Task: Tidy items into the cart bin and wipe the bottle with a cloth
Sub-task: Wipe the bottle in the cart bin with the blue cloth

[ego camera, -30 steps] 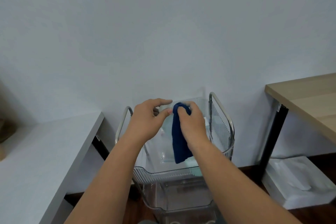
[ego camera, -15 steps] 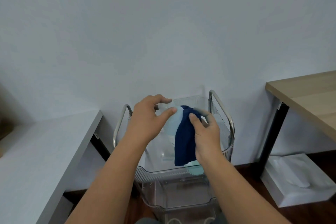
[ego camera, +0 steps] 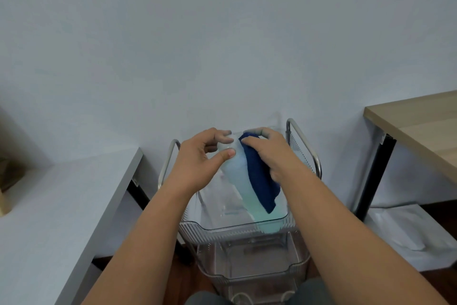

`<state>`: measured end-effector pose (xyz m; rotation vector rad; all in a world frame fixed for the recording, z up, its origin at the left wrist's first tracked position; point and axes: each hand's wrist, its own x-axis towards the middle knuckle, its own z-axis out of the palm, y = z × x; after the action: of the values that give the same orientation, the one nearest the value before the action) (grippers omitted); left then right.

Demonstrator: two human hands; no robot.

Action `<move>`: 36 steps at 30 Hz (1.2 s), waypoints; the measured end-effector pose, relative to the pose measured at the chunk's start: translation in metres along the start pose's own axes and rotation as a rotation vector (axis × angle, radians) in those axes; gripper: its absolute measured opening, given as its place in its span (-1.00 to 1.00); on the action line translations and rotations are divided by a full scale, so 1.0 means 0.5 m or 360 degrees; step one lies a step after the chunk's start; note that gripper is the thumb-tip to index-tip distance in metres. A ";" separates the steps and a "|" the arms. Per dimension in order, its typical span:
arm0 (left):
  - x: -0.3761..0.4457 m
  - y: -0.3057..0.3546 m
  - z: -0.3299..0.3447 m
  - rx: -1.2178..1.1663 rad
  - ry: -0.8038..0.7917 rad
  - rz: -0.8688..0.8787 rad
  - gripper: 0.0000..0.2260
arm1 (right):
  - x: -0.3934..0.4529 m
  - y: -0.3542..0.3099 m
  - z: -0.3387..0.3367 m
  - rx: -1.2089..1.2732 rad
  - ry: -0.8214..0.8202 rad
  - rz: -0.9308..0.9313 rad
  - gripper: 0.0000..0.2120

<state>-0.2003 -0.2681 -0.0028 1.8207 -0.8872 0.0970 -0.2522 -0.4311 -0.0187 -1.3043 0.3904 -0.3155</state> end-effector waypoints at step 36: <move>0.024 0.024 -0.001 -0.0017 -0.0350 0.0129 -0.84 | 0.033 0.003 -0.040 0.0137 -0.0137 0.0206 -0.87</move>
<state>-0.1991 -0.2759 0.0122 1.8091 -1.1141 -0.0582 -0.2466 -0.4553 -0.0261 -1.1983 0.3824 -0.1649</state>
